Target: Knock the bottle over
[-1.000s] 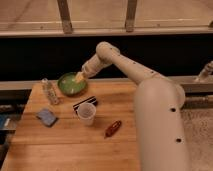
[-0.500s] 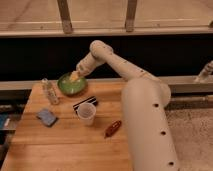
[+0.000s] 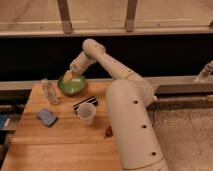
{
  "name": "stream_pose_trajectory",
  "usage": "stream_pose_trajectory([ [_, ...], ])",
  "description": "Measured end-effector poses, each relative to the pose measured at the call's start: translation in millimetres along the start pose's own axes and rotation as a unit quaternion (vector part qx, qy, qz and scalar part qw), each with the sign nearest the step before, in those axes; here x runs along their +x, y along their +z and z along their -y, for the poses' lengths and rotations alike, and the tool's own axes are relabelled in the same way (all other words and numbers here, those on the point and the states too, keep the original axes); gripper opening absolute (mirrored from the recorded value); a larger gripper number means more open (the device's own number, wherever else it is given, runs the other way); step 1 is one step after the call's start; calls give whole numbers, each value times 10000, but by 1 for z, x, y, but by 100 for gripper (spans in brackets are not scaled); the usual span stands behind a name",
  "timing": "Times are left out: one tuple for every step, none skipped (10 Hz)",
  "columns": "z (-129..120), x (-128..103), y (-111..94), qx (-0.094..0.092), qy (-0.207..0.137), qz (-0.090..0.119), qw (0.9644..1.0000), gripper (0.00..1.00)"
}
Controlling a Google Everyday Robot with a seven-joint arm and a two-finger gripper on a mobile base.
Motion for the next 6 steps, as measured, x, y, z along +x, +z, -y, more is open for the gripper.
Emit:
stream_pose_trajectory([
  [-1,-5,8,-42,-64,-108,9999,0],
  [-3,-9,15,-90,-121,-191,9997,0],
  [-4,-11,20,-138,-162,-258,9994,0],
  [-5,-12,25,-193,-190,-287,9992,0],
  [-7,-13,30,-254,-216,-304,9990,0],
  [-9,-13,36,-366,-239,-311,9986,0],
])
